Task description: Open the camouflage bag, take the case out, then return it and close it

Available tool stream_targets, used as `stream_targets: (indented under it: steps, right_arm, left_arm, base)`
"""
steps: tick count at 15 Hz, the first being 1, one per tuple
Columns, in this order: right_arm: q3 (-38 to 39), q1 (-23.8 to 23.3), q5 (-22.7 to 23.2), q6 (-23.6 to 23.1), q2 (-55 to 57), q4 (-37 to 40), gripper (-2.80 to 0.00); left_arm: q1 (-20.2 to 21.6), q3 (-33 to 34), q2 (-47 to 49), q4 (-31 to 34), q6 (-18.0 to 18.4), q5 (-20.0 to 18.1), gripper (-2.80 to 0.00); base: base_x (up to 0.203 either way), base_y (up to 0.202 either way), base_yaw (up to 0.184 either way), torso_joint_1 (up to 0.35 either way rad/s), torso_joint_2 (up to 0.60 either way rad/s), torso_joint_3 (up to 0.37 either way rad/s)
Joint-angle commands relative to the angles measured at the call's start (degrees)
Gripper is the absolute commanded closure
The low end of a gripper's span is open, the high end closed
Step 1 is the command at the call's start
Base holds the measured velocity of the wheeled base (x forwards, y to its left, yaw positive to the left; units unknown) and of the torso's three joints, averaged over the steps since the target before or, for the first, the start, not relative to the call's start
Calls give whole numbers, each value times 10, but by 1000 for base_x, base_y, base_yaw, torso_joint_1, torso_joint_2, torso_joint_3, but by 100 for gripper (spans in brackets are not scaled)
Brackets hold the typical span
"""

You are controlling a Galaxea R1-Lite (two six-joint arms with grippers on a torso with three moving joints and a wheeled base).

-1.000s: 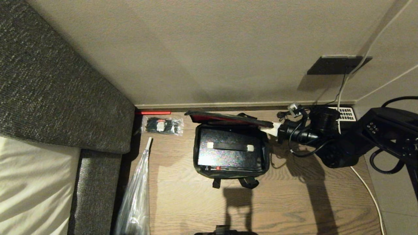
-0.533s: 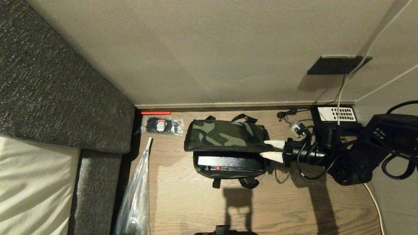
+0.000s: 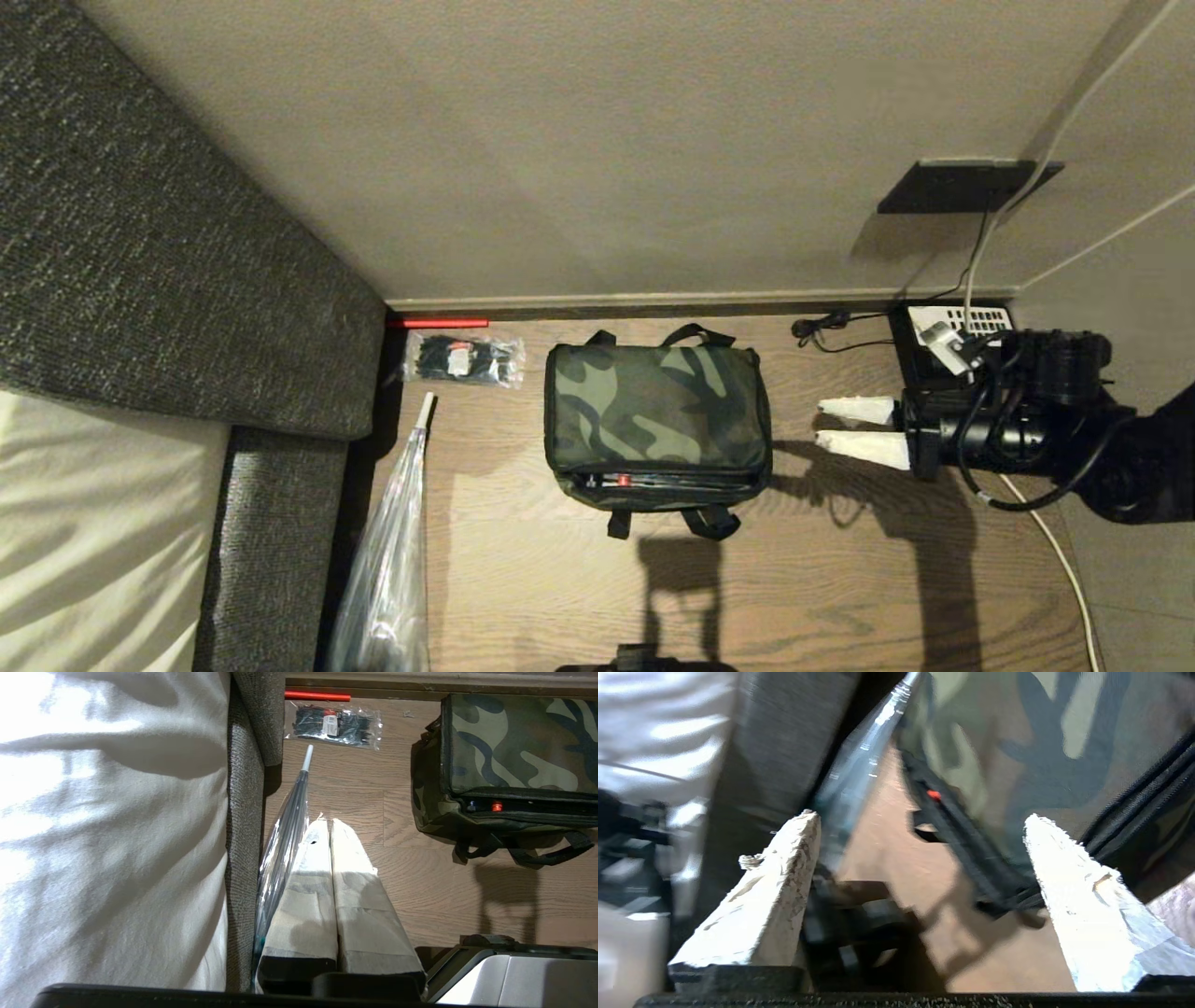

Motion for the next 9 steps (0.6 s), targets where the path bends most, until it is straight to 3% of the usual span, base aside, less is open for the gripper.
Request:
stream_targets:
  steps: [1,2,6,8,9]
  right_arm:
    - [15,-12,10,8,-124,124,-280]
    - [24,-14,14,13,-153,177,0]
    - [74,-16,10,46,-277,285,0]
    - [110,-16,-45,54,-349,326,0]
    - [127,-16,-103,56,-392,344,0]
  left_arm:
    - [1,1,-1,0,0,1,0]
    - [1,1,-1,0,0,0,0]
    - [0,1,-1,0,0,0,0]
    - [1,1,-1,0,0,0,0]
    - [0,1,-1,0,0,0,0]
  base:
    - [0,0,0,0,0,0]
    - [0,0,0,0,0,0]
    - [0,0,0,0,0,0]
    - [0,0,0,0,0,0]
    - [0,0,0,0,0,0]
